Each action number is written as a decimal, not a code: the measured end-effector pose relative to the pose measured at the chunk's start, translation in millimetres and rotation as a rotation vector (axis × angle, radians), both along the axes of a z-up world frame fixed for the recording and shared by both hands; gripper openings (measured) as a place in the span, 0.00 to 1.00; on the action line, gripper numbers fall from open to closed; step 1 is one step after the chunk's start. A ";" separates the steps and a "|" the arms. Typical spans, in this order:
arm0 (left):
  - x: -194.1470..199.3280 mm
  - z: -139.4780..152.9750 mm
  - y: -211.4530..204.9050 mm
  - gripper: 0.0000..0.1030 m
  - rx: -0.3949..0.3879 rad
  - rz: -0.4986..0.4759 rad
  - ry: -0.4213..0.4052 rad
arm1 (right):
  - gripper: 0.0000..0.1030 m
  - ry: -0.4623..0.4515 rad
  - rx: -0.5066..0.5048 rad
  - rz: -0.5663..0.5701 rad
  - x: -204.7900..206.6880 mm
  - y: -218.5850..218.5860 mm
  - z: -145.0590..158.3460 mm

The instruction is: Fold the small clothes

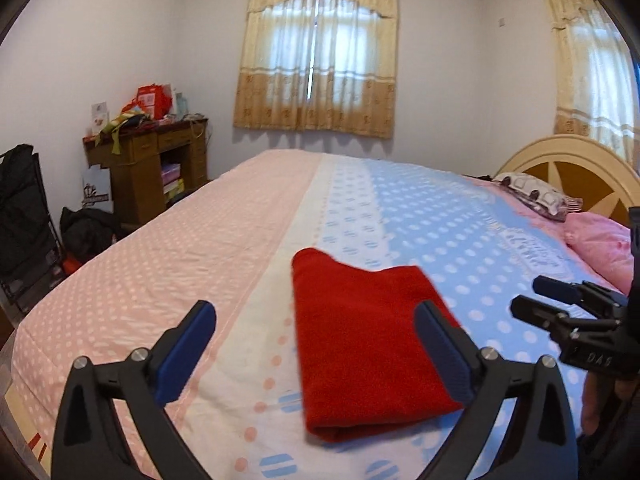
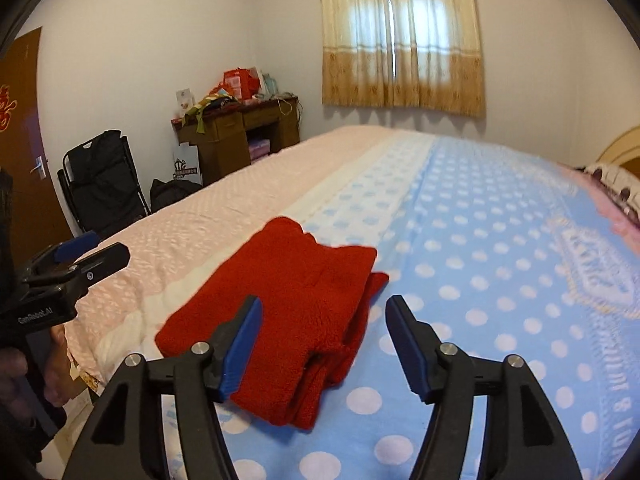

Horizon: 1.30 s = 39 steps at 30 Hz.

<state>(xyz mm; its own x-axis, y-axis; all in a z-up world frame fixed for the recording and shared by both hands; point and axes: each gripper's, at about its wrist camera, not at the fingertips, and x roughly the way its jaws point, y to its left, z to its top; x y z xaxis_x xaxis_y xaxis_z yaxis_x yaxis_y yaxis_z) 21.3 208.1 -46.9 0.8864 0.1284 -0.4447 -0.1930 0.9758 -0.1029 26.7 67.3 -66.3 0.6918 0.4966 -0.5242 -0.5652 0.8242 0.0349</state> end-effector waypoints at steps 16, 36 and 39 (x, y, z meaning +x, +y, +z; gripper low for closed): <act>-4.0 1.6 -17.9 0.99 0.011 -0.031 -0.017 | 0.65 -0.049 0.049 -0.038 -15.7 -13.4 16.7; -8.2 -2.0 -24.1 0.99 0.013 -0.044 -0.018 | 0.65 -0.041 0.048 -0.041 -15.5 -15.0 14.2; -8.3 -2.2 -24.4 0.99 0.013 -0.043 -0.017 | 0.65 -0.042 0.048 -0.041 -15.5 -15.0 14.2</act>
